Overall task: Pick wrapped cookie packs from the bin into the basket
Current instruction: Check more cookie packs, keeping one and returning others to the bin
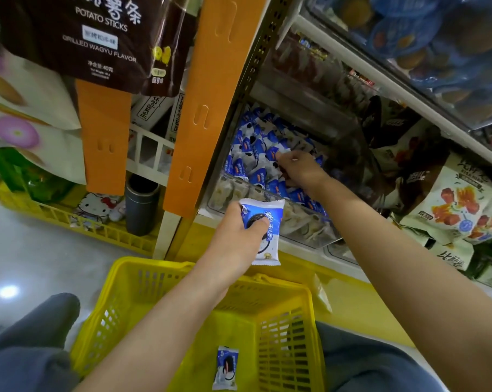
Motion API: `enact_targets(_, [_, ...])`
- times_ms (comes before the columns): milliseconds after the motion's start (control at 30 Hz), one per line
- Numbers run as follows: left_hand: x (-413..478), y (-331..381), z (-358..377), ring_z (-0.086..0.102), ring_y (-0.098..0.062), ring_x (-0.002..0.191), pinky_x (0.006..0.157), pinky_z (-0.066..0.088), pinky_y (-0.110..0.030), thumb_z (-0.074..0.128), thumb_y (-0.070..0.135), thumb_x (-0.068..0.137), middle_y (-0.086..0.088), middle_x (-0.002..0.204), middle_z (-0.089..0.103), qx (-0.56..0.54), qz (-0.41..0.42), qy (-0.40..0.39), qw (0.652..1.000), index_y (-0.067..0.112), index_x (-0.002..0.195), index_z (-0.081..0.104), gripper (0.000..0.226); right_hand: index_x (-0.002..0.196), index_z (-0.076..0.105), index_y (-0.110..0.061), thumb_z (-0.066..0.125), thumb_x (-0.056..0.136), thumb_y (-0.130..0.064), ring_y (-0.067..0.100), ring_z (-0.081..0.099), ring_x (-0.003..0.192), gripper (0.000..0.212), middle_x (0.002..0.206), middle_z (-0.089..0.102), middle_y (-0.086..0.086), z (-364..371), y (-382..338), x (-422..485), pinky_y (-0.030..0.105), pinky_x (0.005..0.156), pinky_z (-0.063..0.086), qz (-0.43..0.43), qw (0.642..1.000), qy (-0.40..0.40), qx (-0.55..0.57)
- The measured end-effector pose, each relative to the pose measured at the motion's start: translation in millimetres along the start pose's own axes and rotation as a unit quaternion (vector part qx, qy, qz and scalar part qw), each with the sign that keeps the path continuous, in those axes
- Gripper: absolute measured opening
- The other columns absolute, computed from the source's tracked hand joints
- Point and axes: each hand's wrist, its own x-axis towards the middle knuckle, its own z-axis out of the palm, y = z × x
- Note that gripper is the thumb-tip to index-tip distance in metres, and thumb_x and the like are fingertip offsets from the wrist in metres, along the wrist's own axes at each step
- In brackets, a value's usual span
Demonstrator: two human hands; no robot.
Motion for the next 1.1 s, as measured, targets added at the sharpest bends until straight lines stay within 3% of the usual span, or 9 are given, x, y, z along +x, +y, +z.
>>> enact_targets(100, [-0.9, 0.0, -0.5, 0.058, 0.008, 0.049, 0.037, 0.038, -0.008, 0.048, 0.023, 0.095, 0.002, 0.092, 0.059, 0.018, 0.010, 0.005, 1.000, 0.020, 0.116, 0.040, 0.023, 0.107, 0.051, -0.011, 0.043, 0.096, -0.037, 0.009, 0.052, 0.076, 0.029, 0.087, 0.054, -0.003, -6.8, 0.1, -13.2, 0.020, 0.072, 0.046, -0.032, 0.998, 0.042, -0.020])
enact_targets(167, [-2.1, -1.6, -0.9, 0.056, 0.010, 0.046, 0.036, 0.036, -0.008, 0.048, 0.022, 0.095, 0.003, 0.088, 0.059, 0.027, 0.019, 0.003, 0.999, 0.021, 0.108, 0.041, 0.016, 0.121, 0.045, -0.011, 0.045, 0.097, -0.029, -0.003, 0.052, 0.074, 0.030, 0.086, 0.051, -0.015, -6.3, 1.8, -34.8, 0.006, 0.063, 0.043, -0.113, 0.986, 0.120, 0.016])
enact_targets(267, [-4.8, -5.9, 0.5, 0.054, 0.010, 0.046, 0.037, 0.035, -0.007, 0.049, 0.023, 0.093, 0.005, 0.079, 0.059, 0.033, 0.023, -0.005, 0.999, 0.022, 0.098, 0.045, 0.006, 0.106, 0.048, -0.019, 0.048, 0.095, -0.018, -0.010, 0.052, 0.080, 0.011, 0.087, 0.052, -0.018, -4.3, 11.6, -78.5, 0.003, 0.067, 0.041, -0.260, 0.944, 0.197, 0.046])
enact_targets(367, [-7.1, -15.4, 8.0, 0.051, 0.011, 0.046, 0.041, 0.035, -0.004, 0.051, 0.027, 0.092, 0.008, 0.068, 0.055, 0.036, 0.025, -0.020, 0.999, 0.019, 0.090, 0.051, 0.008, 0.102, 0.046, -0.023, 0.045, 0.095, -0.017, -0.003, 0.053, 0.083, 0.010, 0.091, 0.051, -0.017, 5.2, 35.6, -118.3, 0.009, 0.074, 0.042, -0.365, 0.912, 0.184, 0.043])
enact_targets(500, [-6.9, -33.9, 20.2, 0.052, 0.004, 0.058, 0.053, 0.041, -0.010, 0.050, 0.026, 0.092, 0.002, 0.080, 0.060, 0.076, 0.022, -0.019, 0.997, 0.012, 0.097, 0.054, 0.015, 0.095, 0.053, -0.019, 0.038, 0.096, -0.020, -0.004, 0.052, 0.081, 0.016, 0.088, 0.054, -0.014, 25.6, 70.8, -147.8, 0.010, 0.075, 0.039, -0.288, 0.948, 0.094, 0.098])
enact_targets(600, [-4.0, -47.0, 23.2, 0.055, -0.012, 0.073, 0.062, 0.041, -0.023, 0.050, 0.020, 0.093, -0.008, 0.087, 0.060, 0.116, 0.013, 0.002, 0.993, 0.009, 0.095, 0.051, 0.012, 0.089, 0.058, -0.021, 0.039, 0.094, -0.026, 0.002, 0.054, 0.078, 0.021, 0.083, 0.059, -0.007, 35.8, 88.1, -156.4, 0.017, 0.073, 0.043, -0.197, 0.968, 0.009, 0.154])
enact_targets(800, [1.5, -64.6, 24.5, 0.050, -0.004, 0.065, 0.050, 0.039, -0.006, 0.052, 0.013, 0.091, 0.001, 0.080, 0.055, 0.151, 0.021, 0.023, 0.988, 0.014, 0.100, 0.047, 0.010, 0.076, 0.059, -0.006, 0.053, 0.091, -0.006, 0.001, 0.051, 0.056, 0.016, 0.064, 0.056, 0.001, 46.1, 100.7, -154.0, 0.014, 0.055, 0.045, -0.086, 0.948, -0.017, 0.307])
enact_targets(933, [7.7, -70.5, 22.7, 0.051, -0.012, 0.069, 0.064, 0.043, -0.022, 0.054, 0.022, 0.091, -0.011, 0.080, 0.059, 0.138, 0.013, 0.051, 0.989, -0.002, 0.091, 0.054, 0.024, 0.075, 0.059, -0.012, 0.053, 0.092, -0.010, -0.002, 0.057, 0.056, 0.018, 0.067, 0.060, 0.002, 58.2, 102.7, -153.6, 0.013, 0.049, 0.046, -0.023, 0.931, -0.018, 0.363])
enact_targets(1100, [12.5, -76.0, 17.3, 0.049, -0.003, 0.049, 0.044, 0.036, -0.012, 0.052, 0.021, 0.090, 0.002, 0.061, 0.055, 0.160, 0.013, 0.093, 0.983, 0.010, 0.077, 0.058, 0.018, 0.079, 0.062, -0.018, 0.059, 0.088, -0.010, 0.003, 0.061, 0.066, 0.012, 0.074, 0.065, -0.003, 63.2, 106.0, -153.1, 0.022, 0.056, 0.053, -0.056, 0.944, -0.053, 0.321])
